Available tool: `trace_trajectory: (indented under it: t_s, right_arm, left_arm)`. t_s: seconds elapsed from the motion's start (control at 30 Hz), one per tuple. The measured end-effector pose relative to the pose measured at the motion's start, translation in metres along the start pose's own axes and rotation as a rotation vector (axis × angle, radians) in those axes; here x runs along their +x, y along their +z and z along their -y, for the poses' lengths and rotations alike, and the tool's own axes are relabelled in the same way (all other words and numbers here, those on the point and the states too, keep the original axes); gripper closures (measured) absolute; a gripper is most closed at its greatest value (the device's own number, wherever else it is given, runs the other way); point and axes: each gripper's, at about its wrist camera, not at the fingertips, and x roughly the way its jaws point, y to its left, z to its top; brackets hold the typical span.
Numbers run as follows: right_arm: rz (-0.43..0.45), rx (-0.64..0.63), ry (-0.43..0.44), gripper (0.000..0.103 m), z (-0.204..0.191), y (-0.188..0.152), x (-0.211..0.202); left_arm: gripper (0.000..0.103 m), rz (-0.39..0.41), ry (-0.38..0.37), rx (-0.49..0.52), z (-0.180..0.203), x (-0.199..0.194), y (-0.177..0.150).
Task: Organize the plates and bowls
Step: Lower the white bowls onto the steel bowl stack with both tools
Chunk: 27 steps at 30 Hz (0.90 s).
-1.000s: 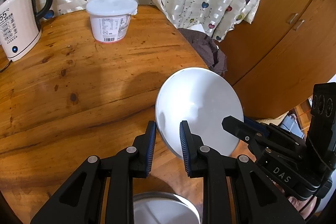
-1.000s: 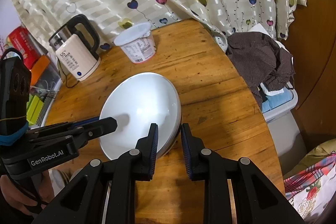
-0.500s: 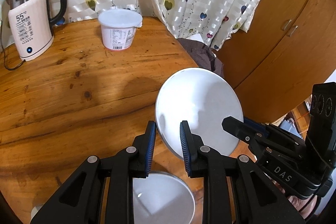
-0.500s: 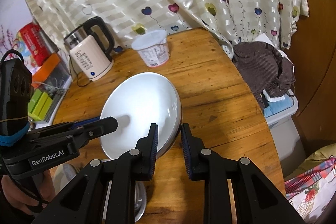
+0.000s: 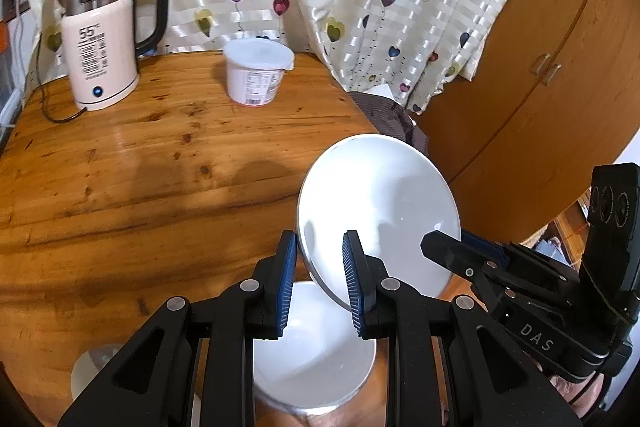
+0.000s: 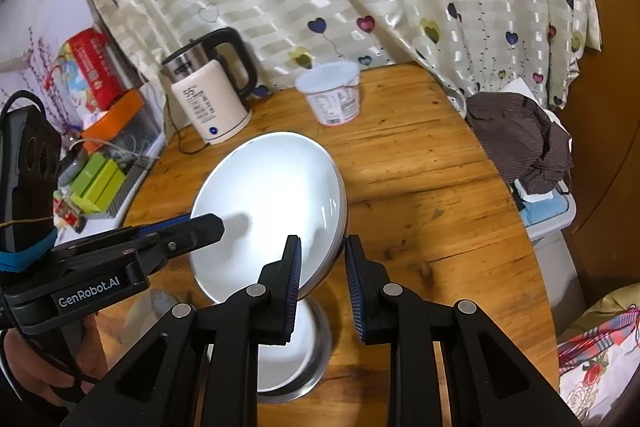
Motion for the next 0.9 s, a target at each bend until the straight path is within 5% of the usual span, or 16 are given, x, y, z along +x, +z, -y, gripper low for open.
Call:
trace_trajectory:
  t_s: [0.9]
  right_arm:
    - [-0.121, 0.002, 0.066, 0.081, -0.026, -0.047, 0.010]
  left_arm:
    - [0.079, -0.058, 0.043, -0.058, -0.026, -0.017, -0.061]
